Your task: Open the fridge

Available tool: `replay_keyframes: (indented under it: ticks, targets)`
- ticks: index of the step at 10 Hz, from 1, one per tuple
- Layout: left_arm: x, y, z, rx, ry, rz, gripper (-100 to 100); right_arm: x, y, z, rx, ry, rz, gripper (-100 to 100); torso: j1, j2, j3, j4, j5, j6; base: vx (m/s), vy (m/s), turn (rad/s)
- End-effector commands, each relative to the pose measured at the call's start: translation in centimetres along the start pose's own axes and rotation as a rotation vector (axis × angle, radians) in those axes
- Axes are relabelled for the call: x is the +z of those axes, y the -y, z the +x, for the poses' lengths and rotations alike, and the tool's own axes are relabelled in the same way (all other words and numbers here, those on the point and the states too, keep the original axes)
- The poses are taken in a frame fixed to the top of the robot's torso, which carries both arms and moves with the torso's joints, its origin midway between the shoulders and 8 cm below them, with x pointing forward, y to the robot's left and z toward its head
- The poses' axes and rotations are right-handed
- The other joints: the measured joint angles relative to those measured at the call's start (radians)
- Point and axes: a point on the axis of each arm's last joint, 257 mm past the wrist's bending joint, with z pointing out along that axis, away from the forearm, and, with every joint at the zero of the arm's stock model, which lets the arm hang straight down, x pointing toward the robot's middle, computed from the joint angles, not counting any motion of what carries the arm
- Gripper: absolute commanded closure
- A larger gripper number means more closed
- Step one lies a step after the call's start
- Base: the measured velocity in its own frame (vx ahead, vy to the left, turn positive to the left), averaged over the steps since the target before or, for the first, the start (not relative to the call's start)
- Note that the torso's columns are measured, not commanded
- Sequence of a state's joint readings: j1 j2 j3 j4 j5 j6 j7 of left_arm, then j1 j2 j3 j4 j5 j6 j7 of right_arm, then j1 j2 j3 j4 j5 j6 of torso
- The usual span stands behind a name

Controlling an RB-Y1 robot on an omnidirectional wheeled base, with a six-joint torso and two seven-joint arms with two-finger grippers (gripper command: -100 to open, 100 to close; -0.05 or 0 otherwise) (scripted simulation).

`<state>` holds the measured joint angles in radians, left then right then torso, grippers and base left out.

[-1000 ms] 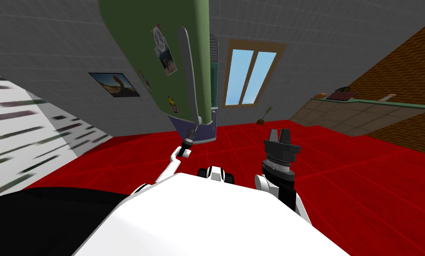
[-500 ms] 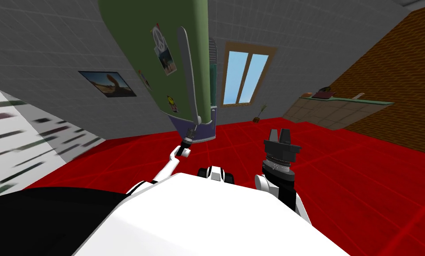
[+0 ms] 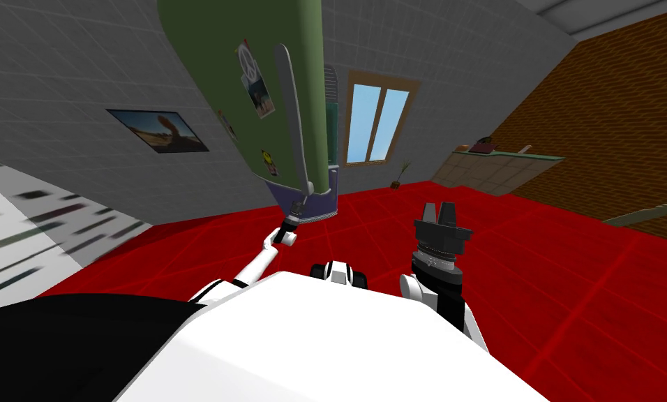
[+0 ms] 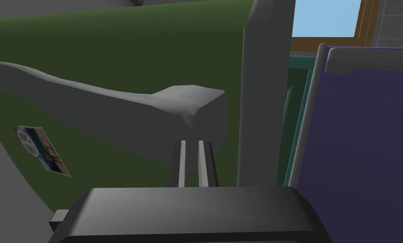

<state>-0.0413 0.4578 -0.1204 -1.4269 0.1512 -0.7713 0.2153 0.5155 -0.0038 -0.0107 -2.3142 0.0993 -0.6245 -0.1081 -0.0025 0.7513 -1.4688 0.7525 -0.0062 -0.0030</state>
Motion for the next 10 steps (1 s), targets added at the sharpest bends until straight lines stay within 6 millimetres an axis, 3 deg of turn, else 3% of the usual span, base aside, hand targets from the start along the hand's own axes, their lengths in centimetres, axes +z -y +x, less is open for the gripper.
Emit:
replay_keyframes:
  ticks: [1, 3, 10]
  targets:
    - [-0.2, -0.2, -0.4, -0.013, 0.008, -0.004, 100, 0.0, 0.0, 0.0, 0.0, 0.0, 0.0, 0, 0.0, -0.005, -0.003, 0.001, -0.001, -0.002, -0.03, 0.009, 0.006]
    - [-1.0, 0.8, 1.0, -0.047, -0.044, 0.01, 100, 0.0, 0.0, 0.0, 0.0, 0.0, 0.0, 0, 0.001, -0.007, -0.004, -0.007, 0.002, 0.003, -0.085, 0.168, -0.03]
    - [-2.3, 3.3, 4.0, -0.12, -0.157, 0.051, 100, 0.0, 0.0, 0.0, 0.0, 0.0, 0.0, 0, 0.011, -0.009, -0.007, -0.001, 0.002, -0.003, -0.13, 0.212, -0.03]
